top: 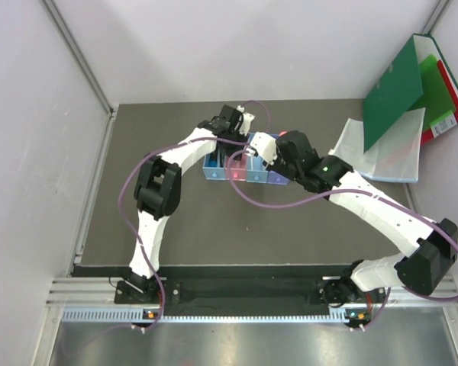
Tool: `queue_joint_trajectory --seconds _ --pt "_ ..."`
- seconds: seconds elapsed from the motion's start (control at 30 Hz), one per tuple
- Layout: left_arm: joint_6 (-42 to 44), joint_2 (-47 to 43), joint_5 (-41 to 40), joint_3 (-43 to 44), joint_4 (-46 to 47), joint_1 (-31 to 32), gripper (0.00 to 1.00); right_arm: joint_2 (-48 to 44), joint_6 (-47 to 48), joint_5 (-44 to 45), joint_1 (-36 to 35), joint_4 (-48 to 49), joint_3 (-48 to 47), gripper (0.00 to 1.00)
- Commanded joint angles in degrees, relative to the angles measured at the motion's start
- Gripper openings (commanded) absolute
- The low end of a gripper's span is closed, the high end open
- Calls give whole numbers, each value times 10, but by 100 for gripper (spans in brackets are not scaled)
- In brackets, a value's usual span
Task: Sort the stationery into containers
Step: Place the stationery in the storage box.
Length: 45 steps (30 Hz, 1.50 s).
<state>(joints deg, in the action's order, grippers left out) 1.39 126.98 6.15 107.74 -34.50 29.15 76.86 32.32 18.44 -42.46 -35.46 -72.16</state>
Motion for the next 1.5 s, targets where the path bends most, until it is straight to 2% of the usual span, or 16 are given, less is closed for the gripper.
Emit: queue_joint_trajectory --seconds 0.0,0.07,0.1,0.2,0.33,0.43,0.6,0.8,1.03,1.2,1.47 --pt "-11 5 -8 27 30 1 8 -20 -9 5 4 19 -34 12" --pt "-12 4 -10 26 30 1 14 -19 -8 5 4 22 -38 12" --pt "-12 3 -11 23 29 1 22 -15 -7 5 4 22 -39 12" --pt "-12 -8 -14 15 33 0 36 -11 -7 5 4 29 -41 12" --pt "-30 -37 -14 0 43 1 46 -5 -8 5 4 34 -44 12" --pt "-34 -48 -15 -3 37 0 50 -1 -8 5 4 35 -49 11" --pt "-43 -85 -26 -6 32 0 50 4 -7 6 4 40 -55 11" --pt "-50 -186 -48 -51 51 -15 50 13 -8 4 4 48 -61 11" --pt "-39 -276 -100 -125 59 -71 50 52 2 -16 3 89 -68 11" --pt "-18 -350 -117 -226 82 -99 50 134 12 -38 1 135 -106 10" --pt "4 -400 -119 -288 95 -120 50 292 31 -73 1 185 -195 10"
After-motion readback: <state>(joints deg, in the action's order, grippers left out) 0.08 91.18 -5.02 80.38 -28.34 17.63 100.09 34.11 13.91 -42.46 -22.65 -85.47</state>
